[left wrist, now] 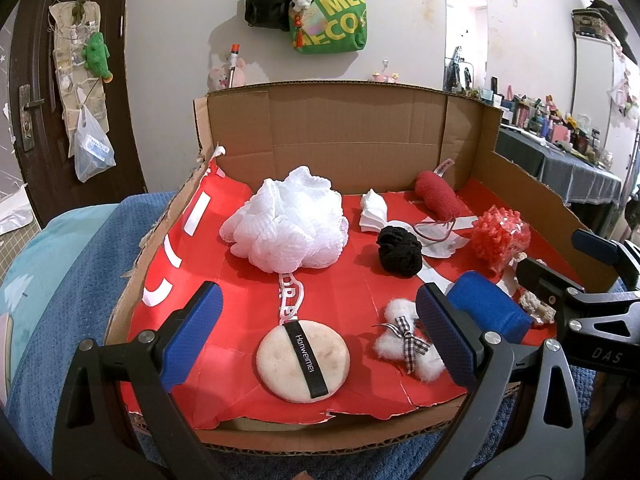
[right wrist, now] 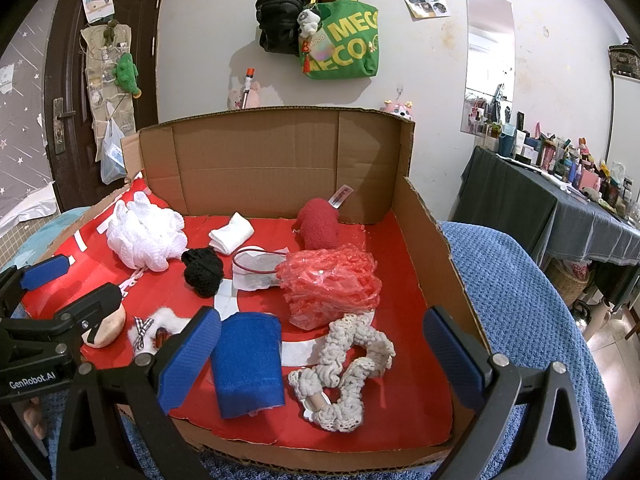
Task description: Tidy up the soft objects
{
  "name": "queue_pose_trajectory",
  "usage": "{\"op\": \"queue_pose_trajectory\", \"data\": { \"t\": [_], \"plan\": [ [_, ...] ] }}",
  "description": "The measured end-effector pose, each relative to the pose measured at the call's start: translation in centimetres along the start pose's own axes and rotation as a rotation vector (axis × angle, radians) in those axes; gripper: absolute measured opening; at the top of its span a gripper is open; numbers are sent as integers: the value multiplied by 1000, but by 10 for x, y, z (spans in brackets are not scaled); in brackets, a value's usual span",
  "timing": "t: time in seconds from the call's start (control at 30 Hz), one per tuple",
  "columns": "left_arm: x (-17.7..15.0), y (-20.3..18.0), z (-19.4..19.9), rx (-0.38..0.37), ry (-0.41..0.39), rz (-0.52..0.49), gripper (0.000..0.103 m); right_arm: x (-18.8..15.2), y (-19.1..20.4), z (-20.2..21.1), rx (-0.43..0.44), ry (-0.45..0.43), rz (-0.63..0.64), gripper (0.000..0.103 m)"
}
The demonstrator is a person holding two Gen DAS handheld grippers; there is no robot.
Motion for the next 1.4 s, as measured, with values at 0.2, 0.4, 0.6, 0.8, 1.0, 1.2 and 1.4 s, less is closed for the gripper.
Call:
{"op": "queue_pose_trajectory", "data": {
  "t": [0.2,0.4,0.6,0.8,1.0,1.2,1.4],
  "plan": [
    [1,0,0,-1,0,0,99,0,0,0,-1,0,1,103],
    [0,0,0,1,1,1,99,0,0,0,-2,0,1,103],
    [0,1,0,0,1,0,99,0,1,0,-1,0,1,103],
    [-3,1,5,-1,-2,3,99,0,0,1,4,-2,-2,103],
    [1,4,50,39,-28,2,99,6,-2,28,43,-2,-59,103],
    [-18,-7,88,-10,14,9,99,1,9,79,50,-10,-31,103],
    [-58,-29,97,-76,124,21,99,-39,7,99,8,91,-11,103]
  ]
}}
Point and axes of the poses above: each gripper's, at about its wrist camera, not at the fingertips, and z roughly against the way its jaws point, y to its left, x to its top, the point moved 10 cm from there along -z, roughly the way its jaws point, and after that the axes turned 15 degrees about -z, right-handed, at the moved point
